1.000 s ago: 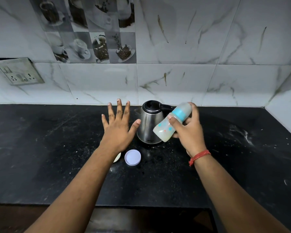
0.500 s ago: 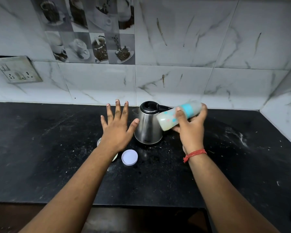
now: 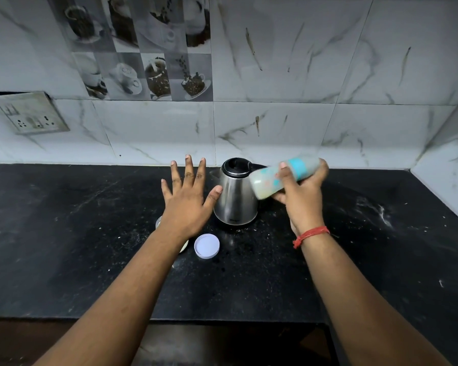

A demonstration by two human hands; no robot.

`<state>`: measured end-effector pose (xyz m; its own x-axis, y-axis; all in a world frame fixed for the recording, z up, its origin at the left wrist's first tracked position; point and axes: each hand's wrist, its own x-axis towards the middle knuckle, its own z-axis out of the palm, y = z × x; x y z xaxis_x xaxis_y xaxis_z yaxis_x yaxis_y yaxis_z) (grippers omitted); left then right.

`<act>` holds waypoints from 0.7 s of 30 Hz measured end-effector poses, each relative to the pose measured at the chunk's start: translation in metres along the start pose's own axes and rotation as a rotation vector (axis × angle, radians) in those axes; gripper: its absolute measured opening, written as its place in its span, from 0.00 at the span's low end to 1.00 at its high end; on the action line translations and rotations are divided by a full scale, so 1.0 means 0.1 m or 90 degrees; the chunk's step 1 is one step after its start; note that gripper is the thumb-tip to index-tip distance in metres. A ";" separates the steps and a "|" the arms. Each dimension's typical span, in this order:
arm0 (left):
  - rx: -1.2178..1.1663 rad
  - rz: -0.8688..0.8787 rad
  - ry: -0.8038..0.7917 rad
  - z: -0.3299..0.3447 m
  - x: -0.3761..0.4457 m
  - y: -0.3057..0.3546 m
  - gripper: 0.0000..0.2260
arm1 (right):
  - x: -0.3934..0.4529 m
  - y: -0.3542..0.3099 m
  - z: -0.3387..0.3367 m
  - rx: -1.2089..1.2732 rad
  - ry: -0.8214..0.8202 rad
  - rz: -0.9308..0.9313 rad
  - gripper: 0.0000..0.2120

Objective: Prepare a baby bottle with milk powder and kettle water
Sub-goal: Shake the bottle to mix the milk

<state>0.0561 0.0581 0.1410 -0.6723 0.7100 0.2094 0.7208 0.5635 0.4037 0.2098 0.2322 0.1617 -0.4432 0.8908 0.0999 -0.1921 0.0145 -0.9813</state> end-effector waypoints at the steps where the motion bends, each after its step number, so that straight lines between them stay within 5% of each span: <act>1: 0.002 0.001 -0.001 0.00 0.00 0.01 0.36 | -0.01 0.00 0.01 -0.039 -0.039 -0.002 0.36; 5: -0.009 0.005 0.003 0.02 0.00 0.00 0.36 | 0.00 0.04 -0.03 0.006 0.021 -0.005 0.37; 8: 0.004 0.006 0.005 0.02 -0.01 -0.02 0.36 | 0.00 0.02 0.00 -0.067 -0.054 -0.014 0.38; 11: -0.006 -0.001 0.001 0.02 0.00 -0.01 0.36 | 0.03 0.02 -0.02 -0.009 0.019 -0.013 0.39; 14: -0.001 -0.002 0.000 0.01 -0.02 0.00 0.36 | 0.01 0.00 0.01 -0.070 -0.052 -0.003 0.40; 17: -0.009 0.001 0.003 0.01 0.00 0.00 0.36 | 0.02 0.04 -0.04 -0.004 0.026 -0.018 0.36; 21: -0.006 -0.001 0.005 -0.02 0.02 0.00 0.36 | 0.01 0.04 -0.02 -0.053 -0.030 -0.012 0.36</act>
<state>0.0544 0.0584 0.1426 -0.6753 0.7056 0.2150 0.7177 0.5613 0.4122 0.2106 0.2340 0.1573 -0.4805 0.8680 0.1248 -0.1280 0.0714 -0.9892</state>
